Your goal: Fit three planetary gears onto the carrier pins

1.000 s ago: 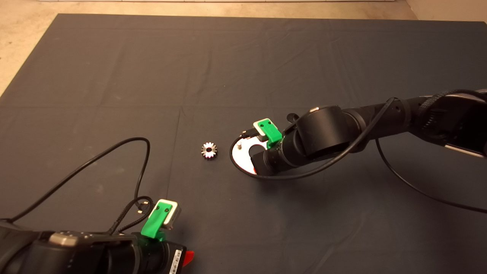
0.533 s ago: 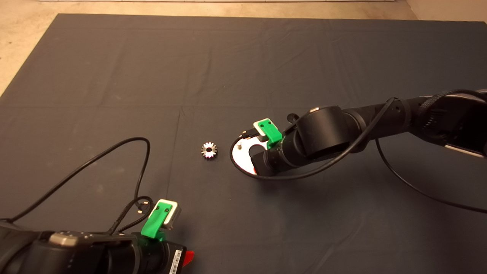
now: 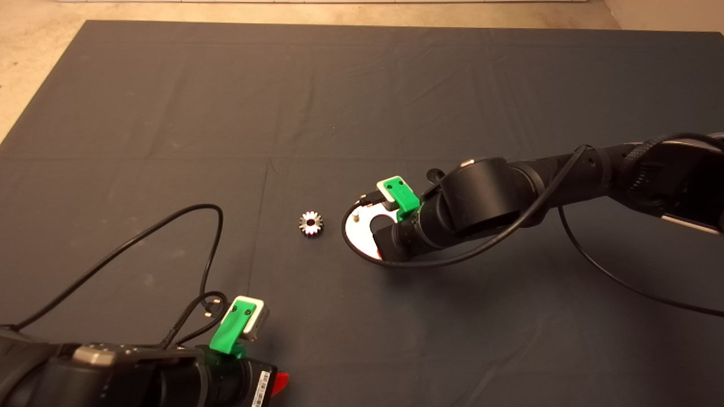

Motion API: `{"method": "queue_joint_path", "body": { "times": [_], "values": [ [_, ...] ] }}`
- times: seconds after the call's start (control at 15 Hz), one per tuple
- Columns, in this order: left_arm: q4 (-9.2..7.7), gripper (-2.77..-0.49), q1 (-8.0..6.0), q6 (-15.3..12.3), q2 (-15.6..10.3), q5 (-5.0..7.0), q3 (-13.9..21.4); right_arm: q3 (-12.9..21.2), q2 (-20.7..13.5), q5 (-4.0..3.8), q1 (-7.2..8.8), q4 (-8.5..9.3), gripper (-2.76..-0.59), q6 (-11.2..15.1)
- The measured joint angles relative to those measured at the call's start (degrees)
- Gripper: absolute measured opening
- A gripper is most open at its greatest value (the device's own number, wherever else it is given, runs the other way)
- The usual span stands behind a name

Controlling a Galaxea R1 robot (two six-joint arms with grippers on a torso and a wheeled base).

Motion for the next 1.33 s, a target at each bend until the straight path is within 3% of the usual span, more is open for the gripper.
{"method": "queue_joint_path", "body": {
  "times": [0.67,1.33],
  "values": [
    [0.00,-1.64,-0.01,0.00,-0.28,-0.02,0.00,0.71,-1.10,0.13,-0.37,0.44,-2.29,-0.02],
    [0.00,-1.64,0.00,0.00,-0.26,-0.02,0.00,1.40,-1.54,-0.24,-0.41,1.16,-2.29,-0.28]
  ]
}}
